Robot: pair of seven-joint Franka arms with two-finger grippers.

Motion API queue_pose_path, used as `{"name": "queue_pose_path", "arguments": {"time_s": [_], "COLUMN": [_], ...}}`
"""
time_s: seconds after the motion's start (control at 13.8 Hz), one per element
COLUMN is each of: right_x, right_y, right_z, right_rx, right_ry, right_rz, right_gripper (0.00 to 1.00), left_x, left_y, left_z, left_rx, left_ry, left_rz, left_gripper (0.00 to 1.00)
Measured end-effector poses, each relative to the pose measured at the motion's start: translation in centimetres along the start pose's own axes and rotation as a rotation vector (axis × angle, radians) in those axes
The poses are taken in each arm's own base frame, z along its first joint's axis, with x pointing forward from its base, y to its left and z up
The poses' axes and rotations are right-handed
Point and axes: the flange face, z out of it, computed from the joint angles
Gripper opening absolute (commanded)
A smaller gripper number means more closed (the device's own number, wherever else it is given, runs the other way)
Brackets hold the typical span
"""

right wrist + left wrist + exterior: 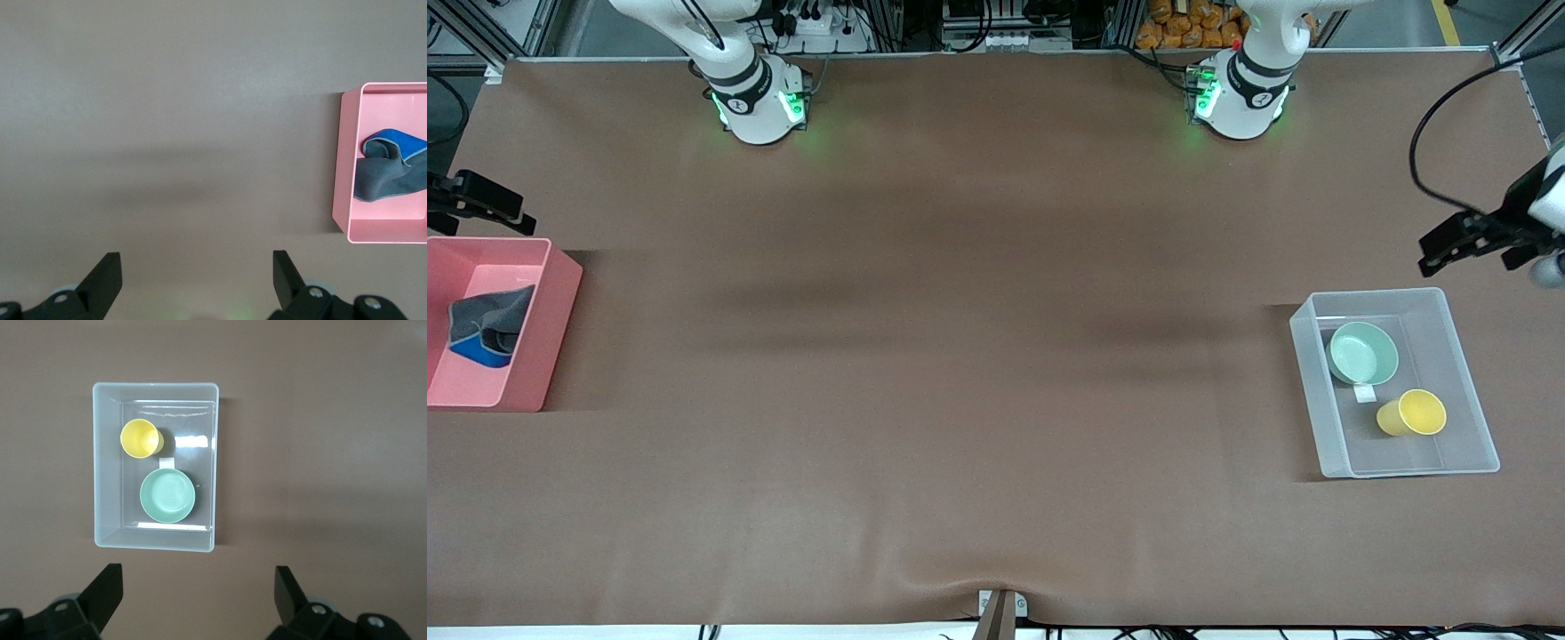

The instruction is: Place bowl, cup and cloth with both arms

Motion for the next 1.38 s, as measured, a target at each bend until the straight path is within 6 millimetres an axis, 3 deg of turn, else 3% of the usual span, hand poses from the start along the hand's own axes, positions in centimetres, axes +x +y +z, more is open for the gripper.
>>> {"name": "queue_pose_path", "arguments": {"time_s": [0.22, 1.38], "right_x": [0.0, 0.1], "right_y": [0.0, 0.0], "right_z": [0.0, 0.1], "right_rx": [0.0, 0.0], "right_ry": [0.001, 0.001], "right_rz": [0.0, -0.001], "right_gripper": [1.0, 1.0], "left_x": [-0.6, -0.3], "left_y": [-0.5, 0.3], "left_z": [-1.7, -0.3], "left_rx": [-0.001, -0.004], "left_ry": [0.006, -0.041], "left_rz": [0.055, 0.055], "left_gripper": [1.0, 1.0]}}
